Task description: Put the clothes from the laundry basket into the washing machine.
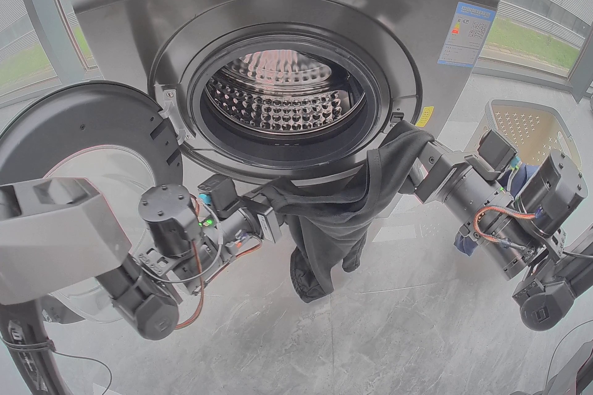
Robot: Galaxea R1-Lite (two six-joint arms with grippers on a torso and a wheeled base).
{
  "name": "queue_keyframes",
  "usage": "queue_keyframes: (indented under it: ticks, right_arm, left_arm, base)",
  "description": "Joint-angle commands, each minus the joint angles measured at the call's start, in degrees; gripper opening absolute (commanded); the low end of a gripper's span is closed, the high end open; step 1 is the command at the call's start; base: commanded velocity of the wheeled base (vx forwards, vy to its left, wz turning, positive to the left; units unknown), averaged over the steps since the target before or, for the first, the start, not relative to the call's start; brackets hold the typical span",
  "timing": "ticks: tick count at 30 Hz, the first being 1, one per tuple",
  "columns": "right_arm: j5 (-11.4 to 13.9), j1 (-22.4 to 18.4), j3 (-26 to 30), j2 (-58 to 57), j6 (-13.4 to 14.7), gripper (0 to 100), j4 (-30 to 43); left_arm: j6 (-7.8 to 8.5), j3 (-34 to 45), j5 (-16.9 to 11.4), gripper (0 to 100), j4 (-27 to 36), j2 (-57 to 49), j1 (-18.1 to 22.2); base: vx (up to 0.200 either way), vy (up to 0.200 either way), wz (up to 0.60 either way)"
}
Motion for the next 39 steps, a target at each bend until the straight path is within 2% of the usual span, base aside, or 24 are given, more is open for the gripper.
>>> queue_keyframes:
  ticks: [1,7,9,10,15,24,39]
  right_arm:
    - [-0.08,-0.03,0.02,0.09,0.28,0,-0.04]
    - [-0.08,-0.03,0.46,0.09,0.28,0,-0.04]
    - [-0.08,-0.12,0.54,0.09,0.19,0,-0.04]
    - [-0.08,-0.12,0.63,0.09,0.19,0,-0.04]
    - [0.0,-0.2,0.98,0.0,-0.07,0,-0.04]
    - [0.0,-1.87,2.04,-0.17,-1.21,0,-0.04]
    - [0.0,-1.96,1.07,-2.02,-1.48,0,-0.04]
  left_arm:
    - [-0.1,7.21,0.1,0,0.05,-13.19,0.34]
    - [-0.63,10.46,0.01,0,0.05,-19.69,2.27]
    - [-1.68,9.76,-0.34,0,0.05,-21.63,4.03]
    - [-1.33,9.32,-0.26,0,0.05,-22.15,4.82]
    - [-1.77,6.95,0.1,0,0.14,-25.14,6.66]
    - [-1.6,5.72,0.36,0,0.23,-27.07,6.93]
    - [-1.33,7.48,0.27,0,0.23,-26.9,7.37]
  base:
    - [0.0,0.0,0.0]
    - [0.0,0.0,0.0]
    - [0.0,0.0,0.0]
    - [0.0,0.0,0.0]
    - [0.0,0.0,0.0]
    - [0.0,0.0,0.0]
    - [0.0,0.0,0.0]
